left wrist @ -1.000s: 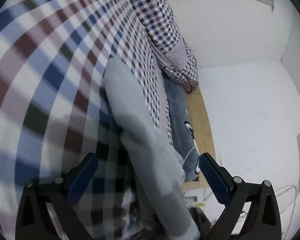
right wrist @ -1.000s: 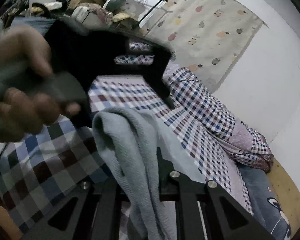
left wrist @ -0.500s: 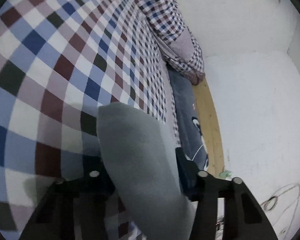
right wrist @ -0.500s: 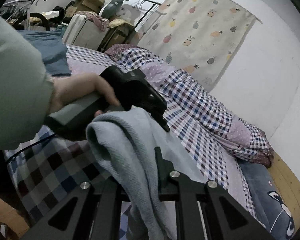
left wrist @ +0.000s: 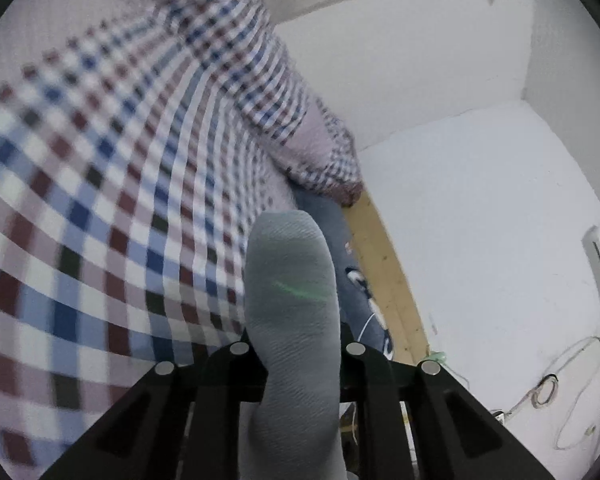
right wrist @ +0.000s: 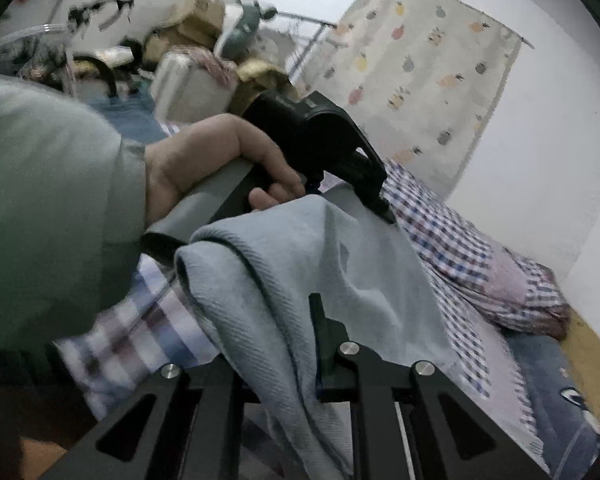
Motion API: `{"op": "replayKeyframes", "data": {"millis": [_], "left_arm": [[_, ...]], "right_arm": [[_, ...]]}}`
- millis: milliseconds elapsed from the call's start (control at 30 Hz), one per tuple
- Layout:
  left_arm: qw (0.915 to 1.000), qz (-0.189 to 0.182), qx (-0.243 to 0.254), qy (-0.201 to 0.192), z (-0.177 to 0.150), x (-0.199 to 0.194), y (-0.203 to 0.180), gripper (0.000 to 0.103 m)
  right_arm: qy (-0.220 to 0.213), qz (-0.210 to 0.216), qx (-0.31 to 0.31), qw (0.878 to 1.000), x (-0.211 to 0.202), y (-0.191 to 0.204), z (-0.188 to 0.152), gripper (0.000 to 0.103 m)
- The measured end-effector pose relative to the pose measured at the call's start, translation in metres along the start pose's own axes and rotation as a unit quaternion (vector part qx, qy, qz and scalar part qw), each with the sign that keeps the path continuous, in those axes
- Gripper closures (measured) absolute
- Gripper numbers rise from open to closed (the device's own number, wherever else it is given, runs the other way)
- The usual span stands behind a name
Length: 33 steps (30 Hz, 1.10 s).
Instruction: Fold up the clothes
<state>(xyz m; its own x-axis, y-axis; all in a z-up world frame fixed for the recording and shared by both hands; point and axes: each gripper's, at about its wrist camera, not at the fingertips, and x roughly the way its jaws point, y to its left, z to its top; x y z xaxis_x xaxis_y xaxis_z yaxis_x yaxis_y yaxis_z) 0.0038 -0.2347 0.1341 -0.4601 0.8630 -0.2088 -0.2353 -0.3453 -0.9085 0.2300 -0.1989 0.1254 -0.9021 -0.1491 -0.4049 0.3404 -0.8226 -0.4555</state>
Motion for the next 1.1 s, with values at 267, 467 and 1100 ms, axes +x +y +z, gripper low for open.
{"op": "replayKeyframes", "data": {"millis": [267,467,1100], "left_arm": [[0.9964,0.053,-0.012,-0.065,0.019,-0.138,0.026,0.088],[0.9910,0.113,-0.047,-0.056,0.022,-0.130,0.049,0.088],[0.9748,0.203,0.036,0.086,-0.059,0.198,-0.180,0.088]], "right_arm": [[-0.040,0.109,0.068,0.991,0.009,0.055,0.052,0.093],[-0.032,0.139,0.117,0.983,0.020,0.045,0.043,0.093],[-0.055,0.032,0.433,0.899,-0.090,-0.256,-0.117,0.092]]}}
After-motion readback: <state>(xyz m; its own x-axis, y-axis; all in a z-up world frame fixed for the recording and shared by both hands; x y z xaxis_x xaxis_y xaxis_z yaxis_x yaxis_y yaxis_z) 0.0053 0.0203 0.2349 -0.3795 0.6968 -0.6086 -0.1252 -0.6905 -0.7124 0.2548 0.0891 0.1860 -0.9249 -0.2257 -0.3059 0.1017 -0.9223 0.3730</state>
